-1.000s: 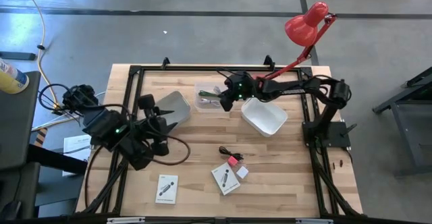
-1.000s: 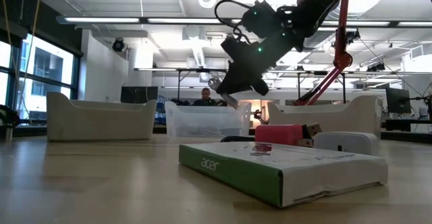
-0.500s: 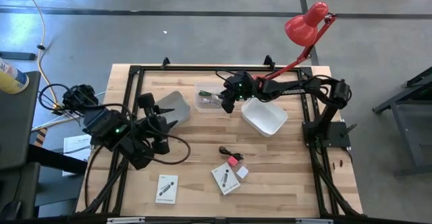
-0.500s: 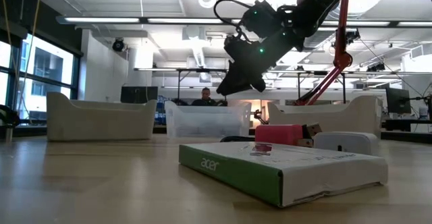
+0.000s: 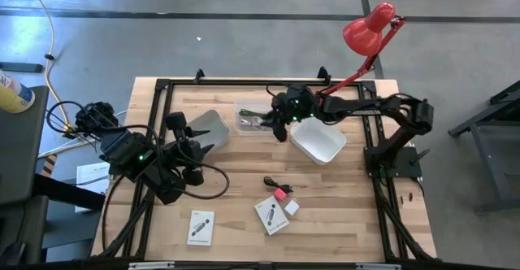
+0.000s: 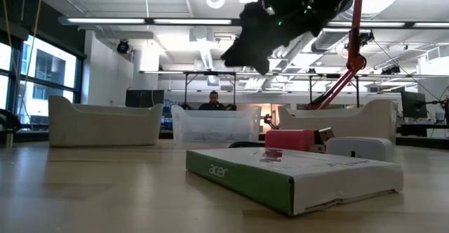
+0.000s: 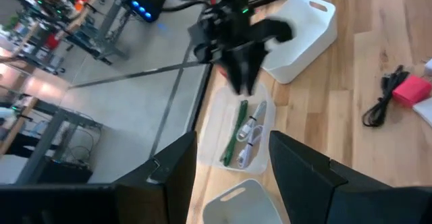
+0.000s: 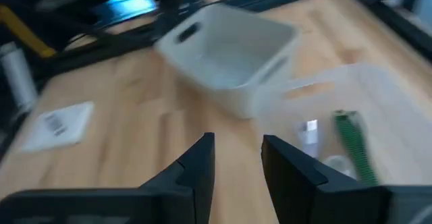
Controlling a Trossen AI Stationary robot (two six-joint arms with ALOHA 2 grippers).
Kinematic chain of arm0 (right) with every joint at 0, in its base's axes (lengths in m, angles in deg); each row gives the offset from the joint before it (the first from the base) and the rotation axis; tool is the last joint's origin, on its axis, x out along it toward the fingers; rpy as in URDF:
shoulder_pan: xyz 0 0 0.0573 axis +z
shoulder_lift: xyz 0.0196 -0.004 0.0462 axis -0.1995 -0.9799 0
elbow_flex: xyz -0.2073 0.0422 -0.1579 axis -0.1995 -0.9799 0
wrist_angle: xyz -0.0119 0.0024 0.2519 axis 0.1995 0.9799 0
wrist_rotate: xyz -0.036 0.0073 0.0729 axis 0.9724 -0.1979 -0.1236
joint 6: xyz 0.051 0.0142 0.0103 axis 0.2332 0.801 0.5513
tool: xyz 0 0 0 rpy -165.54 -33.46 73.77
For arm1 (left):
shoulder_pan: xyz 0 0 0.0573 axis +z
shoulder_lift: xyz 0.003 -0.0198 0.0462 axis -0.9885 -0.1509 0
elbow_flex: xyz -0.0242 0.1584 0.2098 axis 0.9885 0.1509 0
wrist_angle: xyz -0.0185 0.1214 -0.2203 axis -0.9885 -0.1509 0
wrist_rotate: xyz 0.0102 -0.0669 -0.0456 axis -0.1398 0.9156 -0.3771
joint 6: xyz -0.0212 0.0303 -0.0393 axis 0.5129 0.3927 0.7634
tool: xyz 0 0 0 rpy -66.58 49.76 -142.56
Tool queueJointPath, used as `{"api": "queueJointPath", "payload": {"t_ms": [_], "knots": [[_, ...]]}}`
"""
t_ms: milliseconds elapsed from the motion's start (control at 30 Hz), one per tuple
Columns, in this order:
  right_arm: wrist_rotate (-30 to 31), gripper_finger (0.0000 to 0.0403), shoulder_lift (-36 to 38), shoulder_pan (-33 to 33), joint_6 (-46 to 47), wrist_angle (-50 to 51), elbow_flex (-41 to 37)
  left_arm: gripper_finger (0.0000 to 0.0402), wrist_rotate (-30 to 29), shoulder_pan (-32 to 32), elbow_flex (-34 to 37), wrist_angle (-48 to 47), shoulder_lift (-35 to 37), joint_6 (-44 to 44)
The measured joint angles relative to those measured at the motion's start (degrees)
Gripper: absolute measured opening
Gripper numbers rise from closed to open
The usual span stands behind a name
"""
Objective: Pick and place items into bin
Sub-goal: Put the black charger cable into the transparent bin
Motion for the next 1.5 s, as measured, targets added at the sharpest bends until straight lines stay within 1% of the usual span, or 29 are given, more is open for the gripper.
{"api": "queueJointPath", "payload": {"t_ms": [100,233,367,467,567,633,967,1300,1500], "knots": [[-1.3,0.0113,2.9,2.7,-0.9,5.7,0.0,0.0172,-1.3,0.0,0.0,0.0,0.0,-0.1],[-0.1,0.0113,5.0,7.0,-1.0,16.4,0.0,0.0172,-1.8,0.0,0.0,0.0,0.0,-0.6],[3.5,0.0113,4.7,12.3,0.2,23.9,0.0,0.0172,-2.0,0.0,0.0,0.0,-0.3,-1.4],[7.3,0.0113,3.8,16.3,0.5,26.2,0.0,0.0172,-2.5,0.0,0.0,0.0,-0.3,-1.5],[11.1,0.0112,2.7,19.2,1.9,25.6,0.0,0.0172,-3.1,0.0,0.0,0.0,-0.3,-1.7],[12.7,0.0113,1.8,20.6,3.1,24.2,0.0,0.0172,-3.2,0.0,0.0,0.0,-0.2,-2.1],[11.9,0.0113,-6.0,24.4,5.4,22.1,0.0,0.0172,-3.2,0.0,0.0,0.0,-0.2,-3.1],[11.8,0.0113,-11.9,26.5,9.9,13.3,0.0,0.0172,-3.2,0.0,0.0,-0.6,-0.2,-5.0],[12.7,0.0113,-14.4,26.9,13.7,13.6,0.0,0.0172,-2.7,0.0,0.0,-1.5,-0.2,-5.0]]}}
